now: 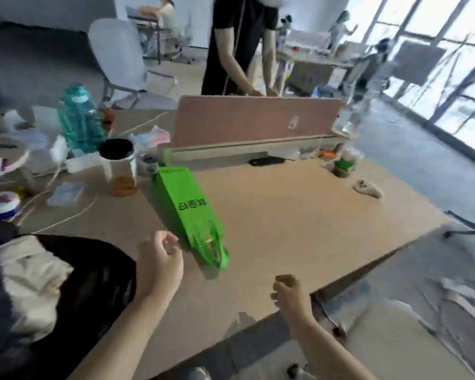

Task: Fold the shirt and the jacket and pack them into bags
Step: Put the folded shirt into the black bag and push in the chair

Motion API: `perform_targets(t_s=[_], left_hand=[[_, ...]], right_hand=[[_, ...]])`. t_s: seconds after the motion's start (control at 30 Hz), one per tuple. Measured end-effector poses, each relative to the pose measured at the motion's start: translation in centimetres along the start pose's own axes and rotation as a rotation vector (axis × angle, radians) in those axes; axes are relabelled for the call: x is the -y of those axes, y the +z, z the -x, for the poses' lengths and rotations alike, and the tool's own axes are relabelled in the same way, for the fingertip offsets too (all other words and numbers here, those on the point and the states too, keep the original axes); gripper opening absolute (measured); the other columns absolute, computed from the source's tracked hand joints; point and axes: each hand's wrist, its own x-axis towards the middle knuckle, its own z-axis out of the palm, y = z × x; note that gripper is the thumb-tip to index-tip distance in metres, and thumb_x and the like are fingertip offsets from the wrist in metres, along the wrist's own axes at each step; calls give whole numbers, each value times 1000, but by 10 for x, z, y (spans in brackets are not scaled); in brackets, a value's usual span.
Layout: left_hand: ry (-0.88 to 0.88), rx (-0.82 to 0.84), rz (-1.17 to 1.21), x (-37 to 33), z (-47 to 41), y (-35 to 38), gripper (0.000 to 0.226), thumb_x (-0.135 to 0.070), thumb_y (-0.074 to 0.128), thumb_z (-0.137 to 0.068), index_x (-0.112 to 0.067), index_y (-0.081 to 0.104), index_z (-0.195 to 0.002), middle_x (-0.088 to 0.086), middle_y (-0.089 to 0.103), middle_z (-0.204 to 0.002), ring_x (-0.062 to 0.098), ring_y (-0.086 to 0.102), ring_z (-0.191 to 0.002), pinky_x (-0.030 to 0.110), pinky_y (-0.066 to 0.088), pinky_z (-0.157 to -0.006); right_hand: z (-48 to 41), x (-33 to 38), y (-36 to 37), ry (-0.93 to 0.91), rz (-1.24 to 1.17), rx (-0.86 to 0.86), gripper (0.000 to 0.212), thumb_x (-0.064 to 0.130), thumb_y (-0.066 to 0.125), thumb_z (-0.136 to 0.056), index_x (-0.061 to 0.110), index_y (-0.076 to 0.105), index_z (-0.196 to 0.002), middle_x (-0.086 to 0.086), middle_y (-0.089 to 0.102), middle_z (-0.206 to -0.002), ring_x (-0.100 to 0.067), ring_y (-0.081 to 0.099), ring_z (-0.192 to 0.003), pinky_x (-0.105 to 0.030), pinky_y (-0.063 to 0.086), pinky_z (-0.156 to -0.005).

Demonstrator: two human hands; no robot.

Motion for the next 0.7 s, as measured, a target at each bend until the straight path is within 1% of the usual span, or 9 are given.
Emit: perform_targets(t_s=[0.03, 0.1, 0.17, 0.3, 0.37, 0.47, 0.57, 0.63, 0.7], left_hand=[[15, 100, 0, -15, 18, 28, 16, 2, 54, -82, -5, 63, -92, 18, 65, -93, 31, 56, -83, 34, 42, -71], [118, 322, -4, -51, 64, 86, 14, 2, 55, -81, -2, 64, -91, 21, 67, -90, 38, 60, -88, 40, 47, -75], [245, 554, -11, -91, 124, 138, 11, 2, 54, -82, -3, 62, -88, 21, 66, -88, 40, 59, -89, 43, 48, -77], [452, 839, 7, -160, 264, 209, 10, -4, 54, -87, -12, 59, -92, 13, 61, -97, 28, 55, -91, 30, 41, -79], [511, 970, 7, -183, 333, 234, 12, -6, 54, -87, -13, 59, -94, 12, 58, -100, 25, 54, -91, 26, 38, -77], [566, 1164, -14, -210, 428, 271, 9, -10, 53, -89, -17, 55, -94, 8, 56, -104, 22, 56, -89, 25, 38, -72], [576, 1297, -37, -238, 514, 314, 13, -18, 59, -87, -20, 55, -99, 6, 58, -109, 20, 58, -91, 27, 44, -71], [520, 1379, -1, -259, 569, 345, 27, -27, 66, -82, -23, 52, -104, 7, 57, -113, 22, 59, -95, 33, 51, -81], [455, 1440, 35, -283, 631, 379, 45, -41, 69, -77, -25, 48, -114, 9, 54, -119, 23, 57, -100, 41, 50, -91]], right_hand=[[6, -10, -39, -1, 2, -55, 18, 1, 49, -88, 17, 58, -84, -4, 58, -65, -19, 56, -56, -24, 41, -50], [24, -32, -125, -6, -13, -194, 20, 3, 51, -86, 19, 62, -82, -5, 62, -62, -20, 58, -55, -24, 44, -47], [47, -57, -211, 11, -38, -349, 21, 0, 50, -84, 15, 64, -78, -8, 63, -66, -21, 58, -59, -23, 43, -47], [117, -114, -370, 102, -87, -645, 25, -9, 47, -84, 8, 57, -69, -8, 53, -57, -21, 48, -52, -16, 36, -38], [155, -148, -436, 165, -90, -760, 24, -6, 49, -84, 9, 58, -68, -8, 56, -58, -24, 51, -55, -25, 43, -49], [198, -198, -517, 223, -67, -884, 25, 2, 52, -83, 21, 60, -70, -4, 64, -70, -28, 61, -72, -38, 52, -69], [219, -239, -582, 220, 4, -999, 14, 7, 54, -87, 14, 64, -93, -7, 63, -93, -24, 58, -84, -31, 44, -73], [220, -257, -624, 172, -6, -1057, 26, 9, 53, -91, 8, 58, -116, -10, 56, -113, -21, 53, -95, -27, 39, -81], [214, -271, -667, 97, -100, -944, 42, 13, 51, -95, 9, 45, -136, -1, 47, -131, -18, 47, -118, -30, 37, -100]])
